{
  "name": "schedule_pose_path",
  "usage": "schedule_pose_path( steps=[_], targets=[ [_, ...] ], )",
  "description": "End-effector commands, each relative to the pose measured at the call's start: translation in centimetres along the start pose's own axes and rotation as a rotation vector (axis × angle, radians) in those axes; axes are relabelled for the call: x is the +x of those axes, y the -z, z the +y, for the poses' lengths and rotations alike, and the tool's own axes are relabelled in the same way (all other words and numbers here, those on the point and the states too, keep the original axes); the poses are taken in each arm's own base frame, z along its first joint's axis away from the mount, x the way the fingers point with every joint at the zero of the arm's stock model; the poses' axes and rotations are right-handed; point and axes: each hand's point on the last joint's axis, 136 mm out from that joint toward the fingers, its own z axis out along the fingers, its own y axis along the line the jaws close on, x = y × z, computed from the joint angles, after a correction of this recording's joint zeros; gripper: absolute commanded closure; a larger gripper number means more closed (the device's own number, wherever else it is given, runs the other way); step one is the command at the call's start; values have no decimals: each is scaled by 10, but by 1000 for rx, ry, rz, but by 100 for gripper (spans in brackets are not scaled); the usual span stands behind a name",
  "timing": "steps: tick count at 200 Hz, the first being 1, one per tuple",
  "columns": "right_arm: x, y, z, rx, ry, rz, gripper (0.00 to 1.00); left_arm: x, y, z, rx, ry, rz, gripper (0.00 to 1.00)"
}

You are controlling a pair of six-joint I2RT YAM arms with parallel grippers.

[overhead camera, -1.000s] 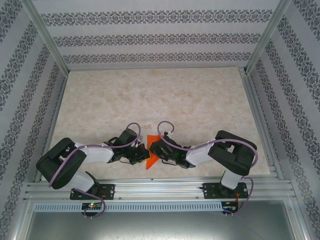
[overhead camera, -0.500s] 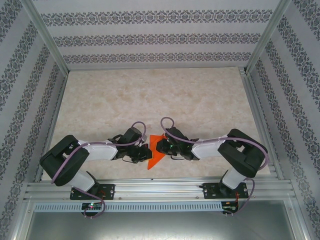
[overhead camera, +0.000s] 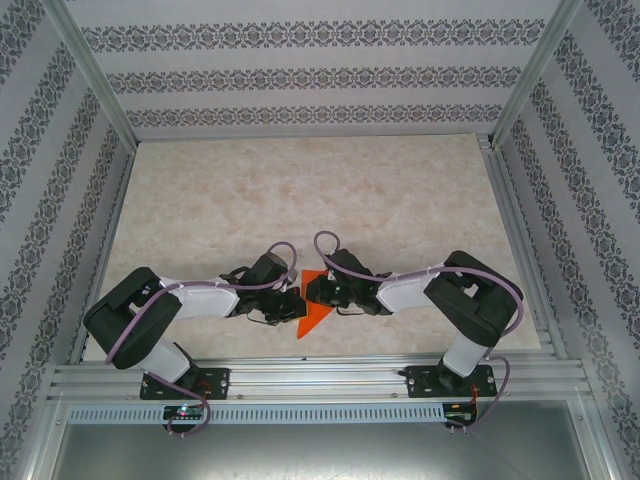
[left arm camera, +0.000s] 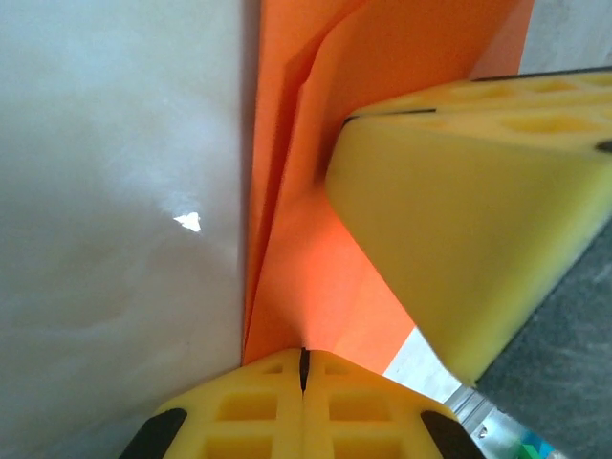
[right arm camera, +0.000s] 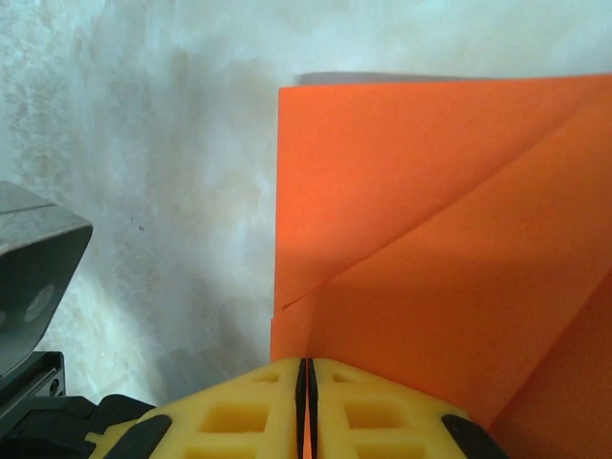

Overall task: Fold a paper plane with a square sheet of paper (pick it up from the middle)
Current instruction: Fourth fold the wing at the center of the table.

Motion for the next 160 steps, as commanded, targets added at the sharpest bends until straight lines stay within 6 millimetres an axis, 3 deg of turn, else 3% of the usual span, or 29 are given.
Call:
schedule_pose_path(
  steps=[1,103,160],
  targets=[
    [-20,1,-45,115,-27,-66,88,39,1,91,-341,96,77,100],
    [-87,32,-89,130,-125,-196,86,41,0,99,-383,74,102,100],
    [-115,52,-70,152,-70,-187,86,38,-3,99,-391,69,104,100]
  ],
)
